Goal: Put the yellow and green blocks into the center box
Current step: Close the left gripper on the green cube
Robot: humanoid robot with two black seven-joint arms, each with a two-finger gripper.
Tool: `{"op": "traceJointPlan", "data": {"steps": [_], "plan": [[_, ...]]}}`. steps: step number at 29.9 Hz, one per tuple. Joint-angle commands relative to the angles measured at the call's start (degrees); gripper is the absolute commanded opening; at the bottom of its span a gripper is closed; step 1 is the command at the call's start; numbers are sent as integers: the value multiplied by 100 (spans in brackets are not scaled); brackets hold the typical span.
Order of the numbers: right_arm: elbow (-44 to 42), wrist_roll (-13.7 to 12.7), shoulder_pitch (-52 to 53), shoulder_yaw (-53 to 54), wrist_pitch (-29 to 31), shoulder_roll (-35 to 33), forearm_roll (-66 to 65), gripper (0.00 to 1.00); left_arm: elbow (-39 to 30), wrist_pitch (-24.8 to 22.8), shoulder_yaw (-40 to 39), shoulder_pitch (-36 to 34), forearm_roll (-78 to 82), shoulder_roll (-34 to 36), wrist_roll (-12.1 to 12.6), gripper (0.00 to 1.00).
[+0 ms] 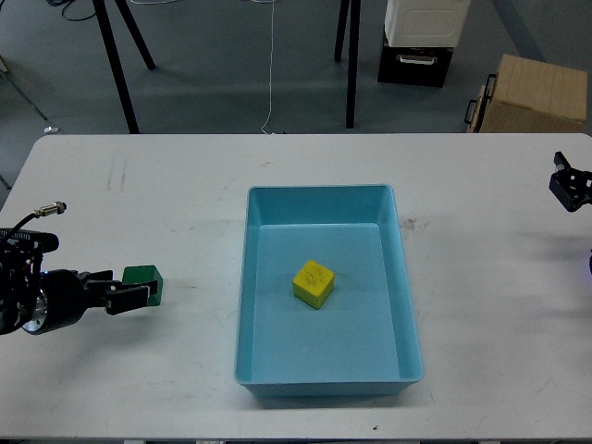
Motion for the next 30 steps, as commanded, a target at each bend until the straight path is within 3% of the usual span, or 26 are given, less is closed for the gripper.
{"op": "traceJointPlan", "data": {"steps": [1, 30], "plan": [[-1, 7, 0, 9, 8, 1, 0, 100, 180, 10, 2, -29, 67, 0, 8, 100], [8, 7, -44, 0, 113, -61, 0, 100, 198, -456, -16, -214, 243, -132, 17, 100]]}}
